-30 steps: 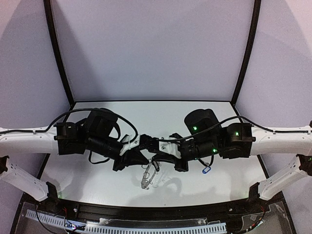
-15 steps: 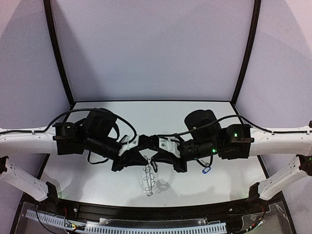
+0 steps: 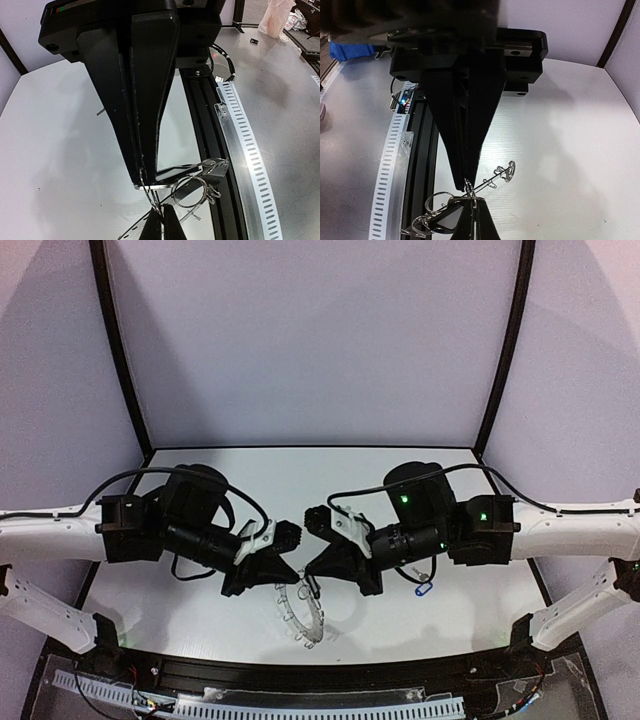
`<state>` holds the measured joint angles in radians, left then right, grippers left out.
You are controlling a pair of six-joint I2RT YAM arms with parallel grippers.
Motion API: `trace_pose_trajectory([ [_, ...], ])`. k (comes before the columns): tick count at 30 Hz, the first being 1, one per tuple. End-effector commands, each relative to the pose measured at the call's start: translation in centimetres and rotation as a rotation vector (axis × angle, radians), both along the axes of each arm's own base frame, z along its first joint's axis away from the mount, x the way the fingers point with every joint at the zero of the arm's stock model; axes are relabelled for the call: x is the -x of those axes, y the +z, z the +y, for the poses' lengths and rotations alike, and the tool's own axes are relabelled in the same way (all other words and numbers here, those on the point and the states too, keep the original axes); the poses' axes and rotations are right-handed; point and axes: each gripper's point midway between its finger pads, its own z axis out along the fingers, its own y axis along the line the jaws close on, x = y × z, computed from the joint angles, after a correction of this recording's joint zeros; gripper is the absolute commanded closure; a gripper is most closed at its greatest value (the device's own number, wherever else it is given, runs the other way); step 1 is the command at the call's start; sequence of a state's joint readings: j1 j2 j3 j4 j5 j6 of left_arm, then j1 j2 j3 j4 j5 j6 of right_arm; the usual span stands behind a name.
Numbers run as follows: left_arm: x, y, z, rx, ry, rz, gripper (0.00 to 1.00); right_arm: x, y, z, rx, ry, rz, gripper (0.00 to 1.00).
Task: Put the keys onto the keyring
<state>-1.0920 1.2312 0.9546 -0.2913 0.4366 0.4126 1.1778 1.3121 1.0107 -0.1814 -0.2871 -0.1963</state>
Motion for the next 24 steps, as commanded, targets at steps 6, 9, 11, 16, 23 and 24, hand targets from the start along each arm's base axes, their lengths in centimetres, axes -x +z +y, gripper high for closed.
trace_pose_trajectory([
  [6,4.3,9.3,-1.6,0.315,-0.230,-0.121,0.99,1.0,-2.7,0.2,0.077,0.136,0.061,1.00],
  [9,4.6,9.2,-1.8,0.298,-0.256,-0.112,0.99,1.5,-2.6,0.4,0.086,0.191,0.082,1.00],
  [11,4.7,9.3,-1.8,0.300,-0.262,-0.111,0.99,1.2,-2.8,0.4,0.090,0.193,0.096,1.00],
  [16,4.9,9.4,-1.7,0.306,-0.273,-0.110,0.99,0.0,-2.8,0.9,0.081,0.141,0.126,1.00],
  [23,5.3,9.5,-1.9,0.312,-0.306,-0.106,0.99,-0.6,-2.0,0.5,0.036,0.131,0.182,1.00],
  [24,5.3,9.6,-2.0,0.315,-0.310,-0.109,0.99,-0.5,-1.9,0.7,0.036,0.141,0.193,1.00],
])
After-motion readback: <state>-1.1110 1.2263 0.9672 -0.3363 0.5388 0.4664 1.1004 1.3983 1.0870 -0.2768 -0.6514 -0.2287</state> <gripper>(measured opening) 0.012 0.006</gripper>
